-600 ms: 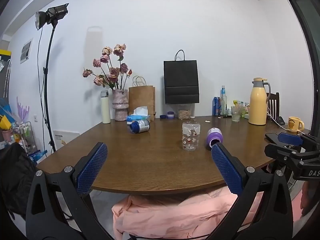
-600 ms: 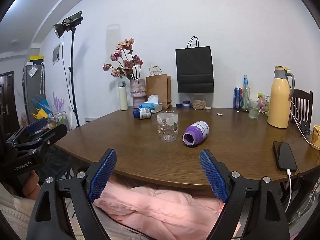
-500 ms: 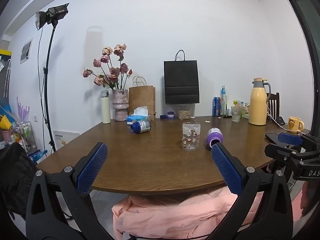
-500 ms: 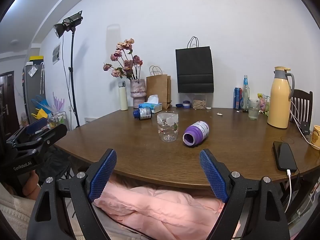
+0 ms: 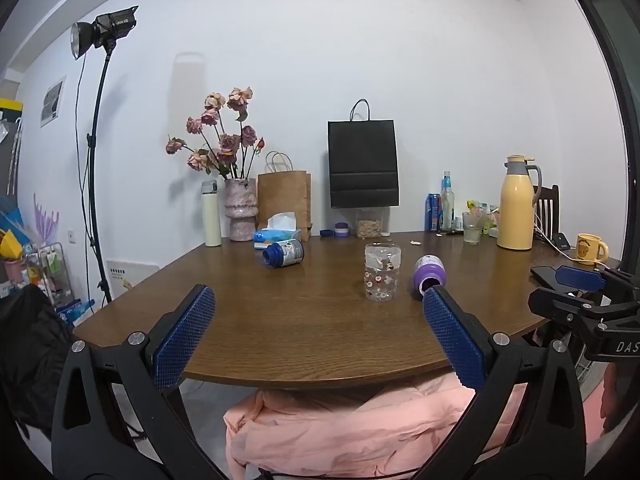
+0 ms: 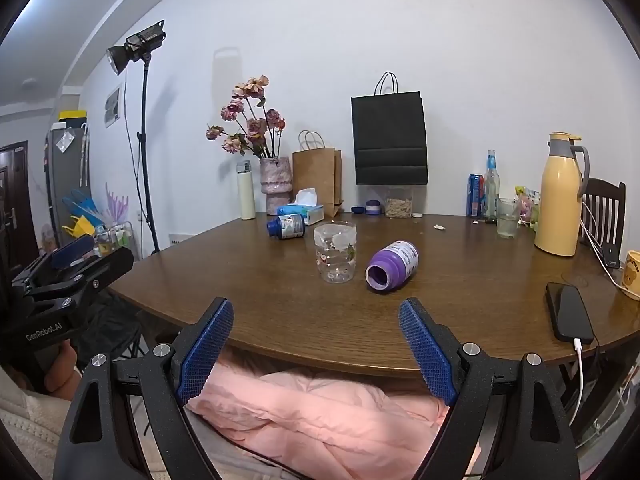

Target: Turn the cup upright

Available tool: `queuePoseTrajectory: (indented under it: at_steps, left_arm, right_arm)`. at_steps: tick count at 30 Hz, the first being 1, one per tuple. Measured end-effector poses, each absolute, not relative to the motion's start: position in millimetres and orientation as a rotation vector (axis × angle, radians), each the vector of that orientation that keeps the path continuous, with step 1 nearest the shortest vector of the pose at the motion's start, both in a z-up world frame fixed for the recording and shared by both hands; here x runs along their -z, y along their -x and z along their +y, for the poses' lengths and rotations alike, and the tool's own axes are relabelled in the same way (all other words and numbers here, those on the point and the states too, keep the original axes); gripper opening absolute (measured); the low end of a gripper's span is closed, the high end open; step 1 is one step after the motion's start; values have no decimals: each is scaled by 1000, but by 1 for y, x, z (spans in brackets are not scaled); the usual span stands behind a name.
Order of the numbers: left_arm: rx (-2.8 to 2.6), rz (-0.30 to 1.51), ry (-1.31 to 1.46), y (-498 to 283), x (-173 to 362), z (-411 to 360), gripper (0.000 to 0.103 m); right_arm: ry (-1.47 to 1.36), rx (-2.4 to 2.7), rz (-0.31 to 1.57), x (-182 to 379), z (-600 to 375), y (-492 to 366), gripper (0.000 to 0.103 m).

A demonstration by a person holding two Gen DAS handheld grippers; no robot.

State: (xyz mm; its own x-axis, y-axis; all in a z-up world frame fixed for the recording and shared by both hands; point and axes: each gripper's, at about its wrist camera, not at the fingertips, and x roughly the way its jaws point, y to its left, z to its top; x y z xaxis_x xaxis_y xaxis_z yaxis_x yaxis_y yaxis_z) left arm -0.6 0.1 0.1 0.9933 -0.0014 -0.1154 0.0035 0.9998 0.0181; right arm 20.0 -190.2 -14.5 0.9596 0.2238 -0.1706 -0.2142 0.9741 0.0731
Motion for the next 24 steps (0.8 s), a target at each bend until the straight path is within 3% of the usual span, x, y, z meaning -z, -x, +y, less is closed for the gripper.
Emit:
queuePoseTrajectory:
  at_steps: [24]
  left_arm:
    - [3,110,-22,4,1,1,103]
  right_arm:
    - [-49,-214,178,8,-194,-20,89]
